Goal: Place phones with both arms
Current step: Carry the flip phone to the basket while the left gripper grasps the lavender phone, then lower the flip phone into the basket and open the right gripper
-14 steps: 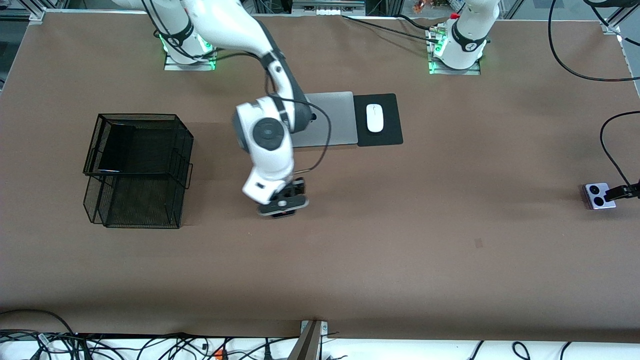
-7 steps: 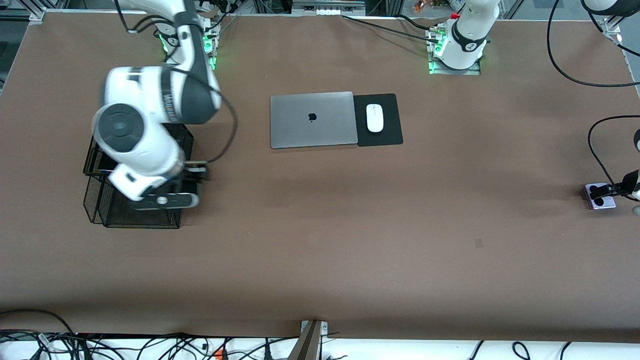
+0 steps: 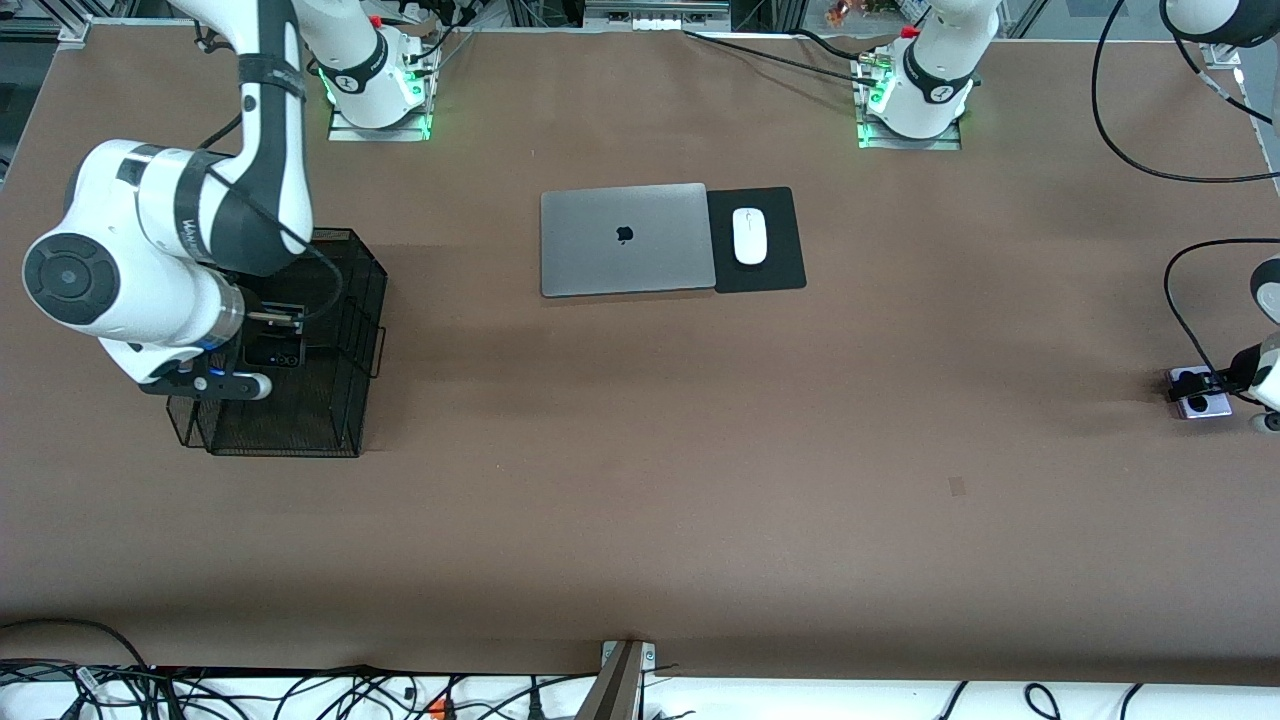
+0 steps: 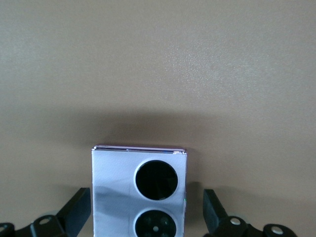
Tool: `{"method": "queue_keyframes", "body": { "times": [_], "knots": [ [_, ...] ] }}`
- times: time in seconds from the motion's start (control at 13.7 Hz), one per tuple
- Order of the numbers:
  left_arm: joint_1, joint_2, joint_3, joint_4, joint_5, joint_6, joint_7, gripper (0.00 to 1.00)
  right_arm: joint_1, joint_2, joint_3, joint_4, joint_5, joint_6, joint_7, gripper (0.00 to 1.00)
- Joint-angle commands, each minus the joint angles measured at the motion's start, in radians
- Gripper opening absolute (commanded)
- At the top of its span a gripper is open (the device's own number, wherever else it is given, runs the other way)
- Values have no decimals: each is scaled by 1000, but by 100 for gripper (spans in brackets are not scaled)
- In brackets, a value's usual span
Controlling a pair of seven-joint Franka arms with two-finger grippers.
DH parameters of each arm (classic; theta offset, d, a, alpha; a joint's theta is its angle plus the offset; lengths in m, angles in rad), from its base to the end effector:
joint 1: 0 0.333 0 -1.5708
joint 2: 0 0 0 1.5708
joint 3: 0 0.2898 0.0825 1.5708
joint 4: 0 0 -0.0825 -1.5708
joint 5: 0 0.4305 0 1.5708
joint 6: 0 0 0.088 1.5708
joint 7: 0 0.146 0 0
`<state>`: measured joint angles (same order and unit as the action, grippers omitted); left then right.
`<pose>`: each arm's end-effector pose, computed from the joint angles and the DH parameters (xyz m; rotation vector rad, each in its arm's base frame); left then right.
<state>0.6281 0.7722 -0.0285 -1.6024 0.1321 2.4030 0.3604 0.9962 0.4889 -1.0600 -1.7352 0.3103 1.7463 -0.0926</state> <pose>0.5847 0.4060 0.0872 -3.0568 -0.2314 0.0102 0.6327 0.0312 0.3194 3.0108 -0.0848 -0.3361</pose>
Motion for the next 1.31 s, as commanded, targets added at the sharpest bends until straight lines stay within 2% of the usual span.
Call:
{"method": "queue_keyframes", "body": {
  "times": [0.0,0.07,0.37,0.8,0.88,0.95,1.1,1.17,1.24],
  "knots": [
    [12,-2,-10,-5,-5,18,23,100,27,-157,-5,-214,-5,149,-33,3],
    [10,-2,-10,-5,-3,18,25,100,27,-177,-5,-260,-5,182,-36,3],
    [12,10,-7,-2,-2,21,26,100,27,-173,0,-317,-2,196,-24,4],
    [30,27,-4,7,-2,44,61,100,27,-133,6,-322,13,209,2,5],
    [30,33,-4,7,-3,56,61,100,27,-128,6,-322,13,208,2,13],
    [30,39,-4,7,-3,73,61,100,27,-128,6,-322,13,205,2,30],
    [30,50,-4,9,-8,77,58,100,27,-128,6,-320,13,203,2,82],
    [30,53,-5,10,-11,77,55,93,25,-130,6,-319,13,202,2,91],
    [30,55,-4,10,-12,77,51,76,25,-130,6,-314,13,199,2,99]
  ]
}}
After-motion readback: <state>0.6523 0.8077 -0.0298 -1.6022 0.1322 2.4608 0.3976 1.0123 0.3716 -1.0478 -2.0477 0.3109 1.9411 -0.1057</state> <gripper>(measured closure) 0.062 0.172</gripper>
